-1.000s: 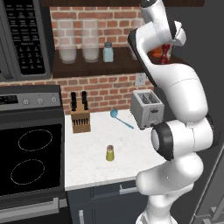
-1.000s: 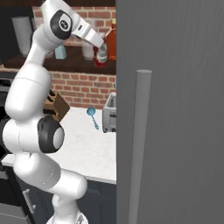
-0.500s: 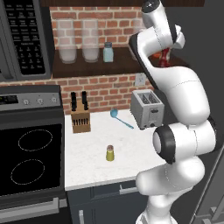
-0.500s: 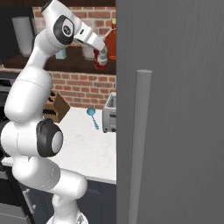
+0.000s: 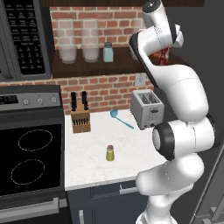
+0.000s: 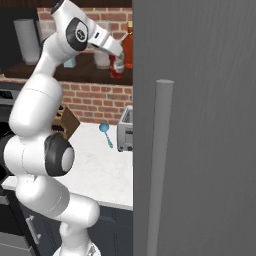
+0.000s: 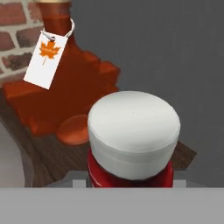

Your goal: Put the shaker and condiment bottle from the counter next to their counterparts in the cabinet.

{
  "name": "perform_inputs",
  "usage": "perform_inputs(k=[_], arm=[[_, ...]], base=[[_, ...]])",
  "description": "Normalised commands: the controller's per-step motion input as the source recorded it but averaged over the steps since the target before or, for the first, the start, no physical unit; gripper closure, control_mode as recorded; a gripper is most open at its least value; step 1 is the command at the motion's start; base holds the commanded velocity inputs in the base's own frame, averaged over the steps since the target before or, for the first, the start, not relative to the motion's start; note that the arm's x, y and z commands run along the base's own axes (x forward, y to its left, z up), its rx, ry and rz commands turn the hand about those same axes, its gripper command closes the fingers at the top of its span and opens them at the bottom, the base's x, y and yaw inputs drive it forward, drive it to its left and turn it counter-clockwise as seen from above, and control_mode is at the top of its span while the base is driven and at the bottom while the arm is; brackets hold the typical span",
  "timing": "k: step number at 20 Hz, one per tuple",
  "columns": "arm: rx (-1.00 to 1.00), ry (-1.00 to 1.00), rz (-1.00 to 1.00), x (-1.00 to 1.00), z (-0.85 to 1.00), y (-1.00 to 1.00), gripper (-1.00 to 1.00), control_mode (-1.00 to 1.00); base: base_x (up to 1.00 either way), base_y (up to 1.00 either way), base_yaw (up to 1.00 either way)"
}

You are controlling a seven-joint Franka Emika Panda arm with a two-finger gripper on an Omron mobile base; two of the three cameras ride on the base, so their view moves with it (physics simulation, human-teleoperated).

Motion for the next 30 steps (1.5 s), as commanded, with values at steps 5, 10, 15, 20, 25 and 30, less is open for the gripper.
perform_inputs(k=[5,10,15,20,25,30], arm=[[0.00,0.00,0.05,0.44,-0.21,0.00,1.00,-1.00],[0.00,0.00,0.06,0.48,-0.19,0.00,1.00,-1.00],[0.00,0.00,0.06,0.41,-0.22,-0.01,1.00,-1.00],[0.00,0.00,0.06,0.42,-0.24,-0.01,1.00,-1.00],[0.00,0.00,0.06,0.40,-0.25,0.00,1.00,-1.00],[0.00,0.00,0.06,0.40,-0.27,0.00,-1.00,-1.00]], base=[[0.00,0.00,0.00],[0.00,0.00,0.00],[0.00,0.00,0.00],[0.00,0.00,0.00],[0.00,0.00,0.00],[0.00,0.00,0.00]])
